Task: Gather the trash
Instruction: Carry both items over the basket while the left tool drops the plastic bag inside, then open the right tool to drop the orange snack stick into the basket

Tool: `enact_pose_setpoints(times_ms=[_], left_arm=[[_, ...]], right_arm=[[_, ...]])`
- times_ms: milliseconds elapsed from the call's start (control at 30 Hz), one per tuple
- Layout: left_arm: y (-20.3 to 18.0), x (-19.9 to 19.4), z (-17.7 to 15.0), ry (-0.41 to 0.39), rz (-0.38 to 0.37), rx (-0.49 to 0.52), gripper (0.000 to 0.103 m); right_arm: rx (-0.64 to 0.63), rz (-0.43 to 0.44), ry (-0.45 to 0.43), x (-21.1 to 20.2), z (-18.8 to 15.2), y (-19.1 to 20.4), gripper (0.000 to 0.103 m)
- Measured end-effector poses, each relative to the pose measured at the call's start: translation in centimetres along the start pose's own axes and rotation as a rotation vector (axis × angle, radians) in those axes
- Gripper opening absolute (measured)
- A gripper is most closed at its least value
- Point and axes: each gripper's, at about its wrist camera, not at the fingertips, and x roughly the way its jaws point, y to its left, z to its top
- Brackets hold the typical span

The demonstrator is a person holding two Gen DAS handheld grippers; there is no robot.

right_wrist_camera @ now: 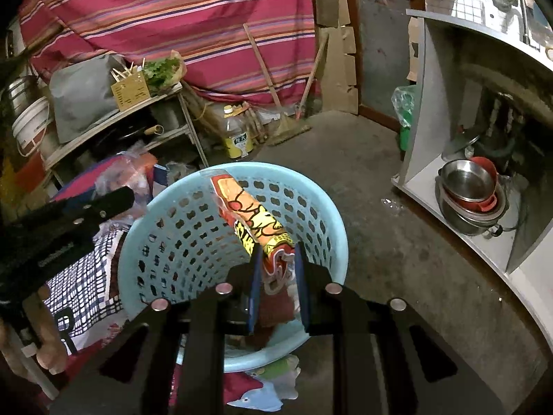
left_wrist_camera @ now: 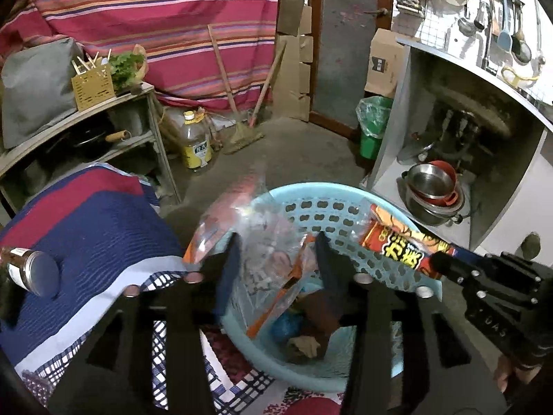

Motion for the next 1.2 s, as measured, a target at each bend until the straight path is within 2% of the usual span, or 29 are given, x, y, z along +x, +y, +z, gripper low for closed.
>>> enact_pose_setpoints(times_ms=[33,200,267,333,633,833,900,1000,1100,1167,1200], left_arm=[[0.1,-0.2,0.0,-0.005,0.002,-0.002,0.055],[0.9,-0.5,-0.1,-0.001,-0.003,-0.02,0.059],[1.4,-0.8,-0.3,0.002,-0.007,-0.028,0.066],[1.7,-1.1,-0.6,0.0,-0.013,-0.032,0.078],[4.0,-2.2,-2.4,0.0,0.032,-0.051,0.079],[7.7,-4.3,-3.6,-0.021,0.135,-0.091,0.079],[8.5,-5.4,-4.0,-0.034,0.177,-0.095,0.083],[10.2,-7.8,-5.0,-0.064,0.237,-0.105,0.089],[12.5,-10.8,-6.4,-0.084,0.312,-0.119,0.092],[14.5,-12.5,-7.5,-0.085,0.351,-0.136,0.093],[15.5,-13.3,-8.1,-0.083,0.372,-0.144,0.093]], right_arm=[[-0.001,-0.001,0.003,0.2,-0.1,0.0,0.019],[-0.011,-0.001,0.013,0.5,-0.2,0.4,0.019],[-0.016,-0.001,0.018,0.7,-0.2,0.6,0.019],[-0.021,-0.001,0.021,0.8,-0.3,0.8,0.019],[-0.042,-0.003,0.022,0.8,-0.3,1.3,0.019],[-0.044,-0.003,0.035,1.2,-0.2,1.8,0.02],[-0.039,0.004,0.046,1.6,-0.2,2.0,0.02],[-0.045,0.011,0.049,2.1,0.0,3.2,0.025],[-0.061,0.003,0.04,2.4,0.3,4.2,0.035],[-0.078,-0.019,0.027,2.4,0.5,5.1,0.056],[-0.086,-0.026,0.019,2.3,0.5,5.5,0.057]])
